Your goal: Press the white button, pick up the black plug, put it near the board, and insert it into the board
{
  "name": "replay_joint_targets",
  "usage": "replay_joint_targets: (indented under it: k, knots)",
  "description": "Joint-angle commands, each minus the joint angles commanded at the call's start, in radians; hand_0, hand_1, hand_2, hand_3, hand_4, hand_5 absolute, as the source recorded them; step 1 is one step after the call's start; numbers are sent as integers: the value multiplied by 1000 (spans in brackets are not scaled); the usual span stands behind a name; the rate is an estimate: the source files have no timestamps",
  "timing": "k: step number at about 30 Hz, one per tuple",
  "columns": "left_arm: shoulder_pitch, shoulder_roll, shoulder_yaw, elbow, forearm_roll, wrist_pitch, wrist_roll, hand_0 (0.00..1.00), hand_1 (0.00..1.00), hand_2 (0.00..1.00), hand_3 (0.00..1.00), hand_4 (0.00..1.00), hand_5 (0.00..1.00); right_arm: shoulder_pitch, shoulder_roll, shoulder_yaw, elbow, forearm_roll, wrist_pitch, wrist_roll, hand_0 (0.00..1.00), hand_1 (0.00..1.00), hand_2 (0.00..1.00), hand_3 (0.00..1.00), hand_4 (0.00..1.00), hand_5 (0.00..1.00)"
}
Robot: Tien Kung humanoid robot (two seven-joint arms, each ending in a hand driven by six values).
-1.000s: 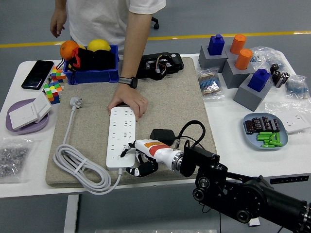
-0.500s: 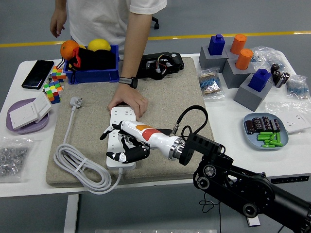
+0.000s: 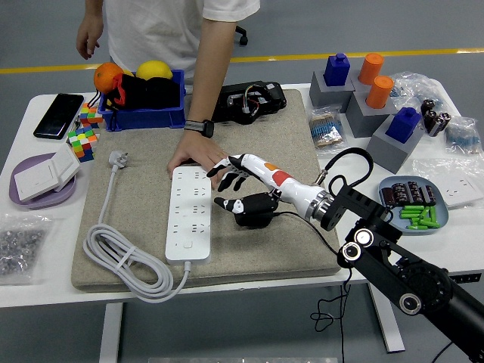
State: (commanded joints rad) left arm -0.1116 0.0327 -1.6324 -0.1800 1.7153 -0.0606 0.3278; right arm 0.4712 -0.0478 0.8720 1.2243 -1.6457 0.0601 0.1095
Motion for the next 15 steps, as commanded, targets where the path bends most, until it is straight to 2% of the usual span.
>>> replay_joint_targets:
  k: [1,6,7,9,15]
  knots:
    - [0,0,0,0,-1,0,0,701,672,625,679,488,196,-3,-3,9,-4,-2,3,2,893,887,851,590,907,165]
    - [-1,-2,7,0,-9,2,-2,701,672,625,679,488,196,-26,-24,59,-31,-7,22,22,893,887,851,590,907,165]
    - [-2,-2,7,0,-10,2,-2,701,671,624,679,487,199,-31,-29,64,-36,-7,28,25,893,877,819,545,920,152]
    - [-2,-2,8,0,-11,2,-3,701,671,624,679,487,199,-39,-35,69,-42,-6,36,26,893,877,819,545,920,152]
    - [-2,-4,8,0,-11,3,-3,701,671,625,679,487,200,-65,-36,56,-64,11,29,41,891,865,802,510,930,145]
